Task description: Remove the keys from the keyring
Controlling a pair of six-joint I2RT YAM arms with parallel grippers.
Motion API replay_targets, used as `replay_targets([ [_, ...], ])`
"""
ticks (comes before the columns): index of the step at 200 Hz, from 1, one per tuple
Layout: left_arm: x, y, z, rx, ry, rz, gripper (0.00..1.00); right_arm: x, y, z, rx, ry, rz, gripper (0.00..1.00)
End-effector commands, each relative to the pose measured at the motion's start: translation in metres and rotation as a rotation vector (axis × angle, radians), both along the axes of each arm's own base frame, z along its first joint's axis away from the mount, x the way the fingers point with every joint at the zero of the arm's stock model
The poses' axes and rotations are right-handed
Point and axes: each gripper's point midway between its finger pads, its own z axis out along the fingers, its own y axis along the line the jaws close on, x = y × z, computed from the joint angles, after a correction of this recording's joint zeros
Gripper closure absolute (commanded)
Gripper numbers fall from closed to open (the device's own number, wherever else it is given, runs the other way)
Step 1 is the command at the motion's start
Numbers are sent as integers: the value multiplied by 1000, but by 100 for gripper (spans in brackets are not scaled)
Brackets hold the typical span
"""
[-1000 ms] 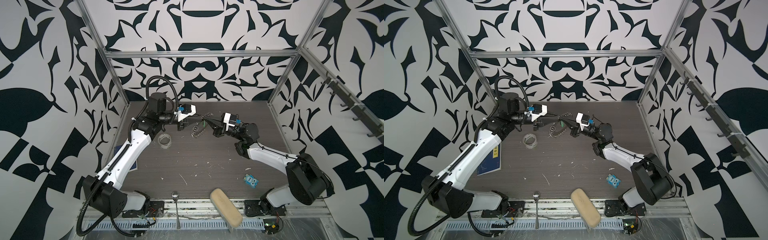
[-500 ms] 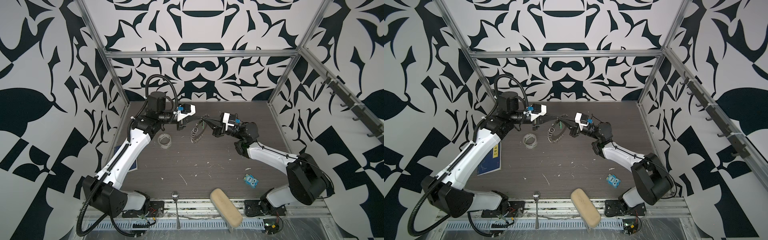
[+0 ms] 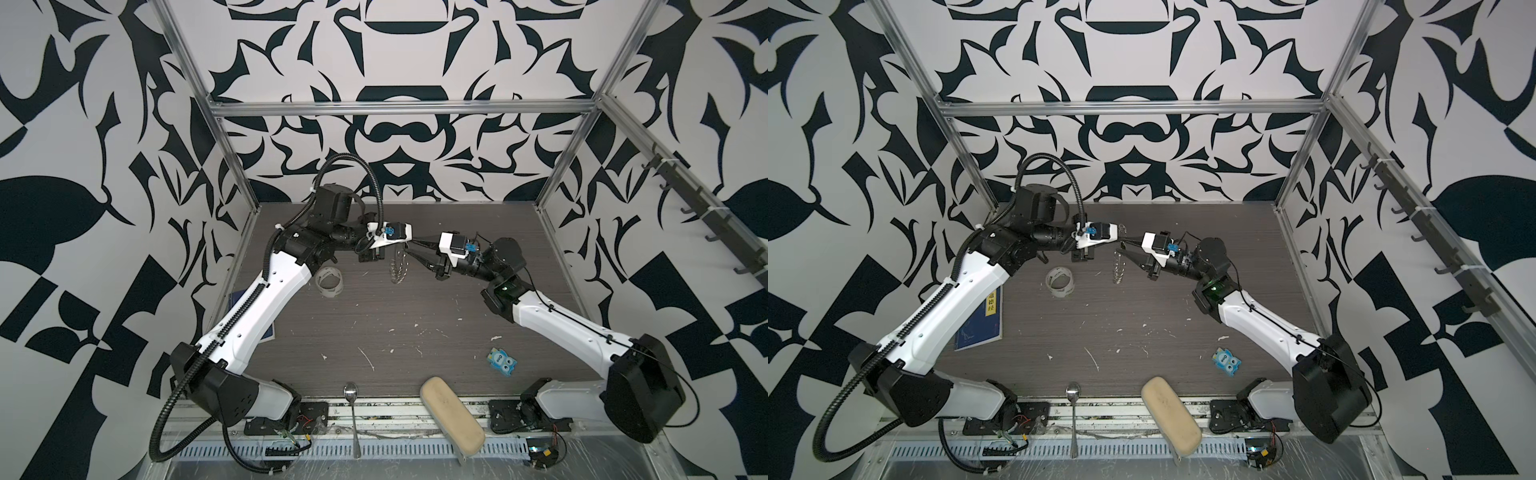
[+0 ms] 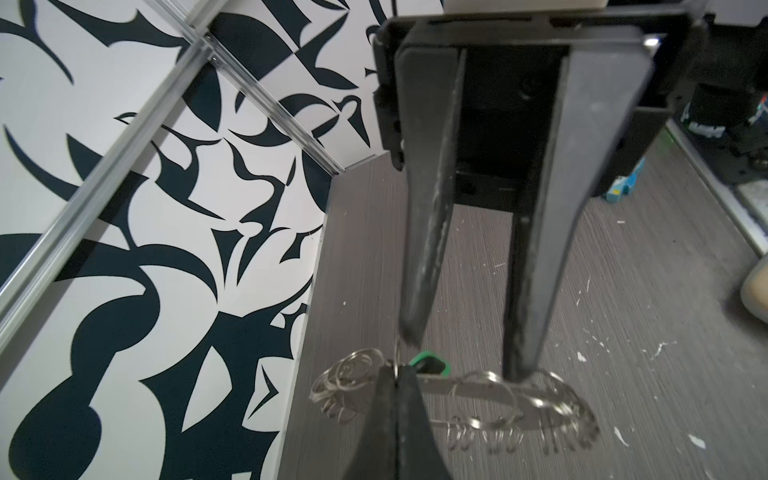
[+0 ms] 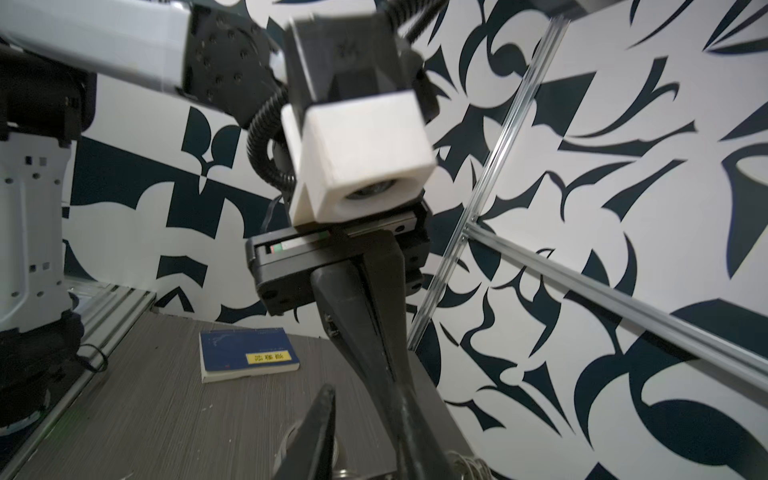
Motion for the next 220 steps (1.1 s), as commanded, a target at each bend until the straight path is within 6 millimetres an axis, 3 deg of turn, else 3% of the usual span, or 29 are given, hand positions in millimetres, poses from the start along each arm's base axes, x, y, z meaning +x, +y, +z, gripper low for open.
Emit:
replay_targets([
  [1,-1,3,-11,104,-29,2,100,2,-8,8,-53,-40,-20,73],
  [57,-4,1,-11,131,-55,-15,100,9,-20,-7,-129,-38,-56,73],
  [220,-9,-8,-16,131,-40,-50,100,22,-7,-26,-176,8,-7,83],
])
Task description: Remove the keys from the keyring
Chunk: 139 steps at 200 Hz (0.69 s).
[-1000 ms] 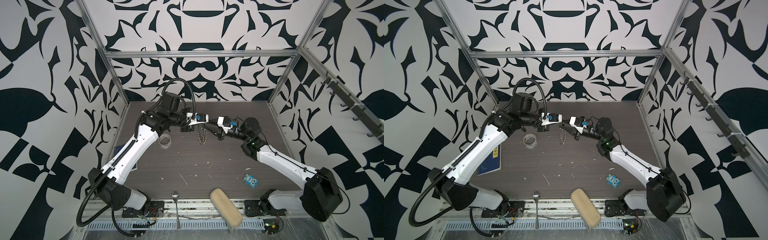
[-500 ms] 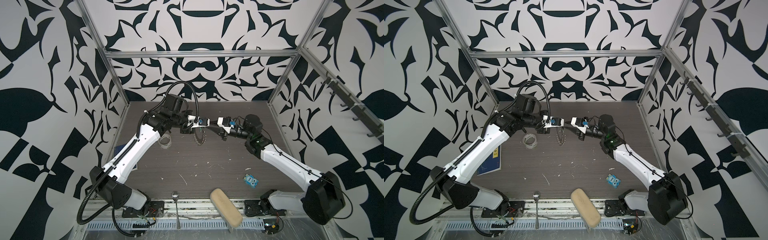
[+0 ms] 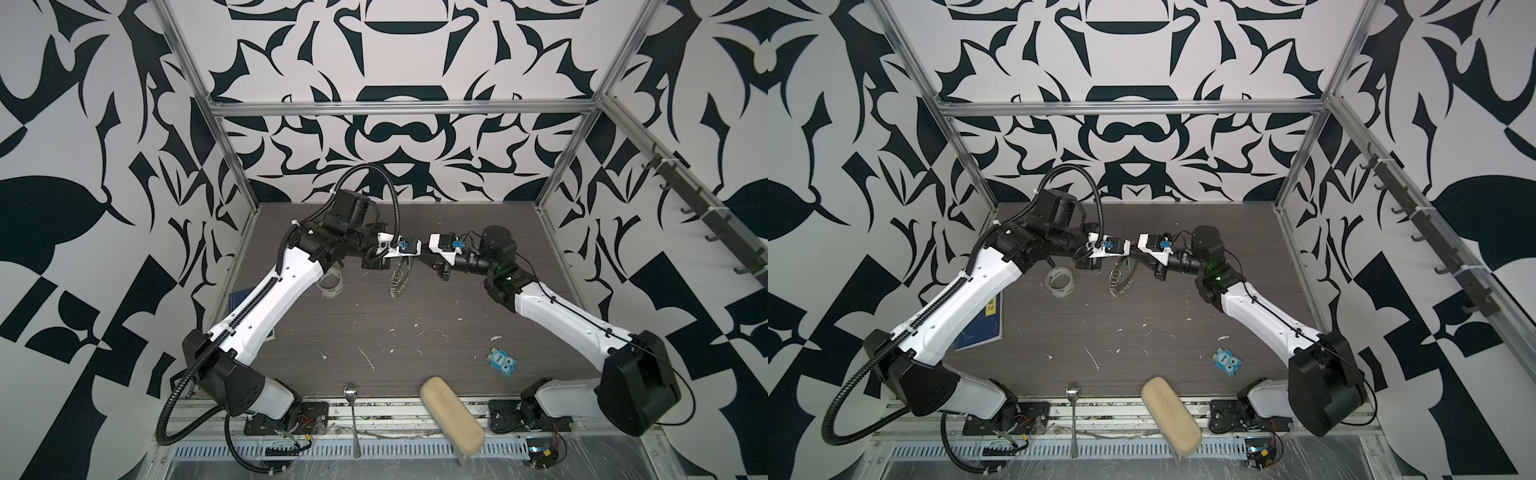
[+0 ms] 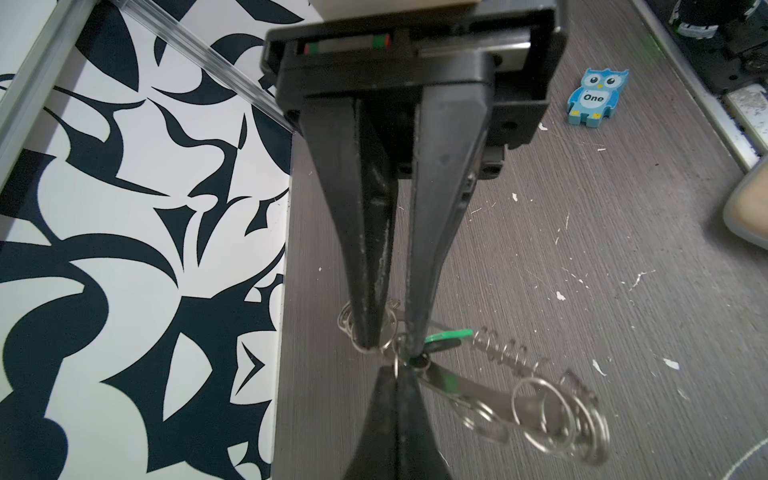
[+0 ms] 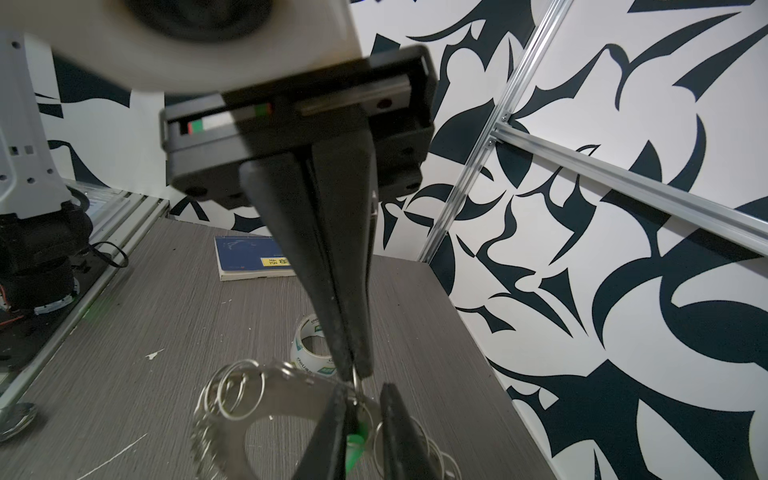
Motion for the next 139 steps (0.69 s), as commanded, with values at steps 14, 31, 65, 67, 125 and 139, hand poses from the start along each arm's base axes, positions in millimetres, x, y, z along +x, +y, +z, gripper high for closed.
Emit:
replay_targets([
  [14,-4,-5,16,-32,-18,-35,100,-2,3,26,22,-68,23,86],
  [31,-4,-5,15,-31,-17,-34,100,-3,6,25,16,-68,30,91],
  [65,-6,-7,17,-55,-14,-41,100,-2,8,21,7,-59,33,96],
  [67,-6,-7,17,-57,-15,-42,100,-2,8,21,5,-58,34,96],
  [125,-6,-6,27,-136,-7,-26,74,-3,3,35,77,-65,18,100],
  [139,-6,0,38,-201,13,-22,59,-2,-2,42,128,-56,15,100],
])
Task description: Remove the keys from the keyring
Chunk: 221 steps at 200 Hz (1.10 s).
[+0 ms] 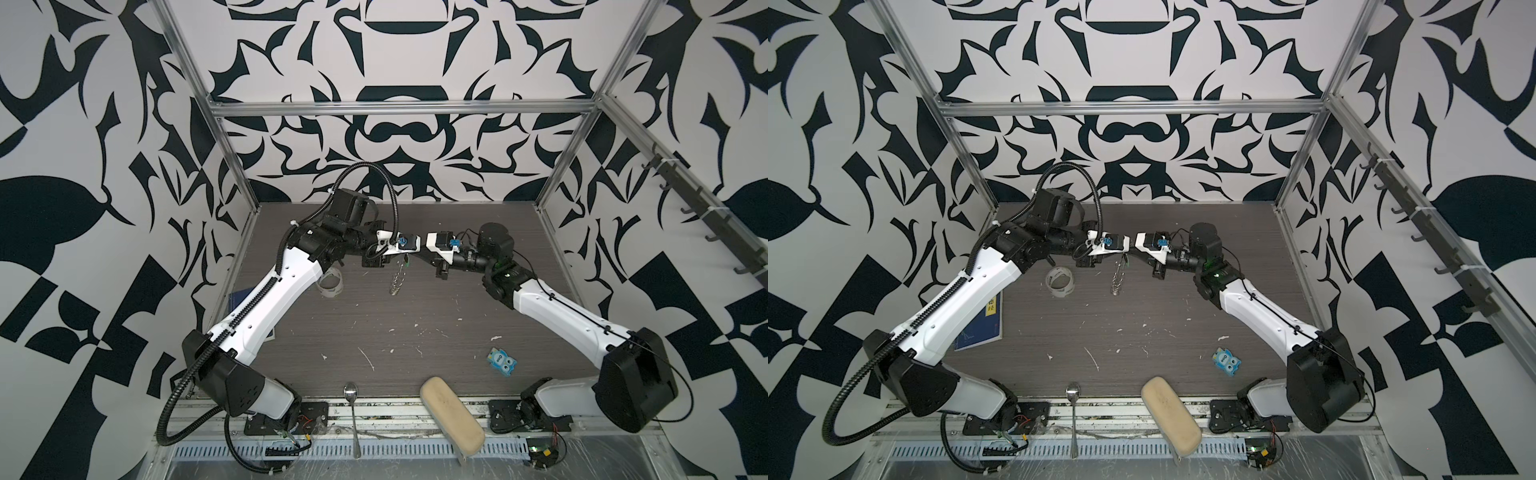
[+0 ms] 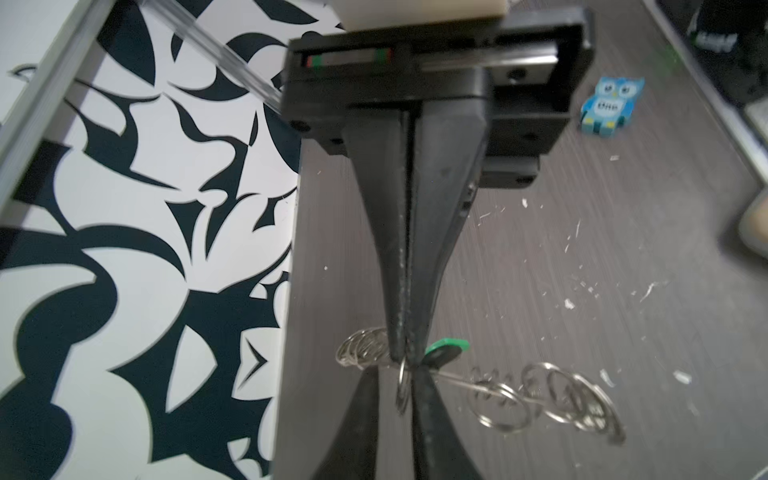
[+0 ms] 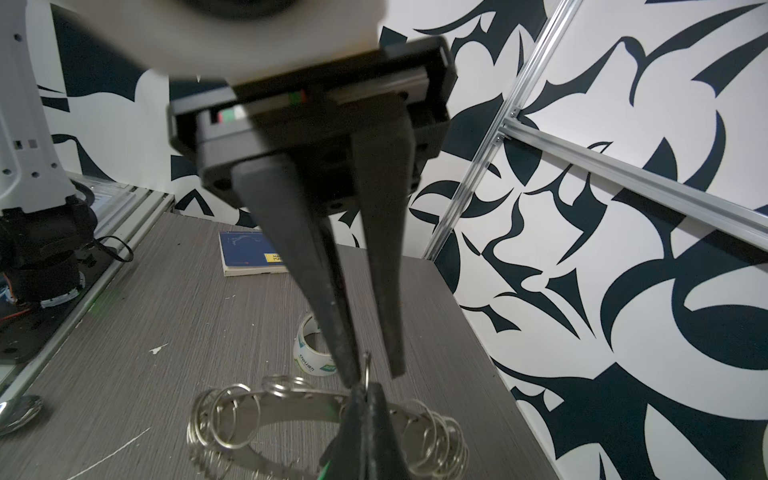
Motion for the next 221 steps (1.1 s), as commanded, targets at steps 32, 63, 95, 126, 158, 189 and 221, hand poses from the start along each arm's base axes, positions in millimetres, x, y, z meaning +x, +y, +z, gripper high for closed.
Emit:
replay_targets([
  [32,-11,20,55,-289,53,-34,59,-4,-21,62,272,-65,3,100],
  [63,-16,26,72,-397,134,-66,68,-5,-29,83,404,-79,15,100],
  [95,-16,22,73,-420,177,-85,69,-7,-32,99,493,-85,43,100],
  [126,-13,17,75,-446,225,-111,69,-10,-28,102,496,-88,62,100],
  [158,-8,12,75,-457,250,-128,69,-15,-22,101,490,-83,89,100],
  [189,-4,10,76,-462,258,-127,69,-20,-17,101,483,-85,108,100],
  [221,-4,9,78,-467,261,-137,71,-22,-14,101,476,-84,123,100],
])
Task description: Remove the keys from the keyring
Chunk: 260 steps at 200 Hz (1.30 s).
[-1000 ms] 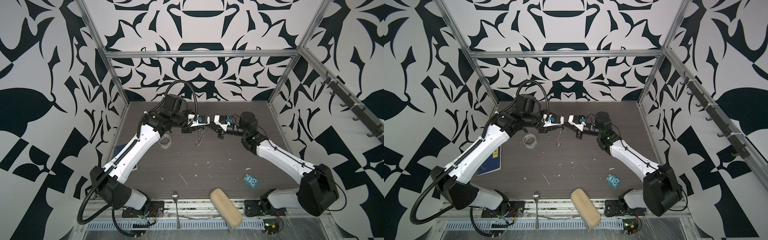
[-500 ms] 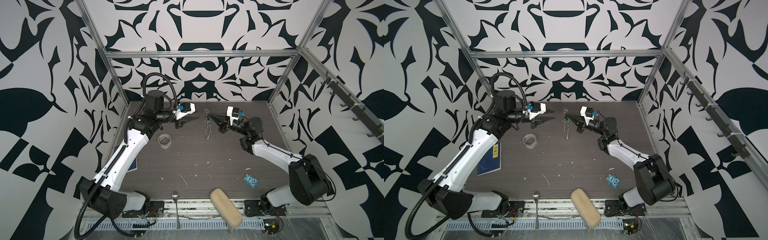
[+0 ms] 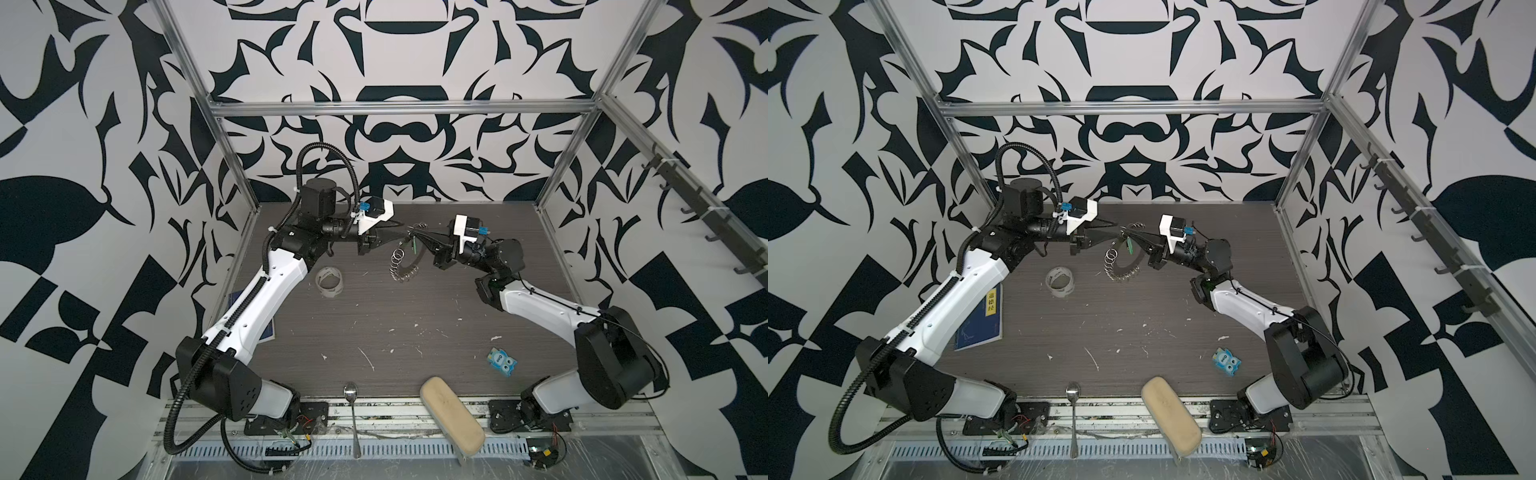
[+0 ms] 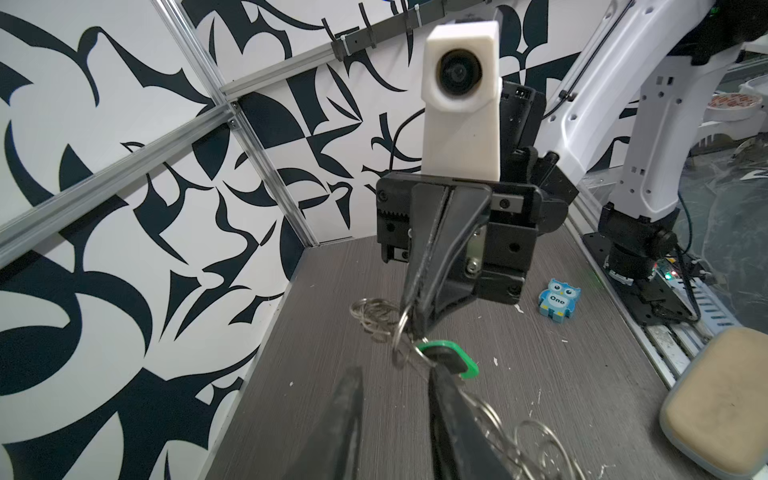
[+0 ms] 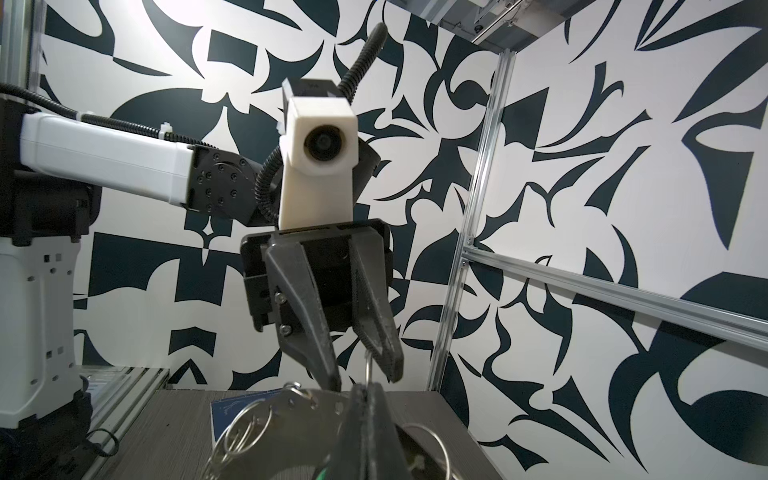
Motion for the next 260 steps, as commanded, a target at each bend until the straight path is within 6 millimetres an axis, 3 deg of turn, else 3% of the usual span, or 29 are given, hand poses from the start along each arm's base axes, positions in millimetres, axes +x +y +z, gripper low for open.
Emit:
replay_targets([
  [1,-4,-2,15,-30,-19,-33,71,-16,-4,35,61,-118,17,100],
  [54,-5,-2,9,-16,3,-41,81,-19,2,35,50,-126,39,100],
  [71,-6,-1,8,-4,-5,-45,93,-19,4,34,42,-122,47,100],
  [93,-8,-1,11,-4,-18,-46,100,-19,7,29,28,-115,53,100],
  [140,-9,4,6,47,-92,-19,100,-18,9,22,-24,-100,38,100],
  [151,-8,6,3,71,-126,3,100,-16,9,19,-57,-93,17,82],
  [165,-6,8,0,99,-142,25,100,-15,8,16,-94,-97,-12,73],
  [215,-8,4,-14,174,-137,20,100,-15,11,12,-157,-95,-4,76],
  [260,-11,2,-12,173,-140,10,100,-11,14,6,-186,-75,0,80],
])
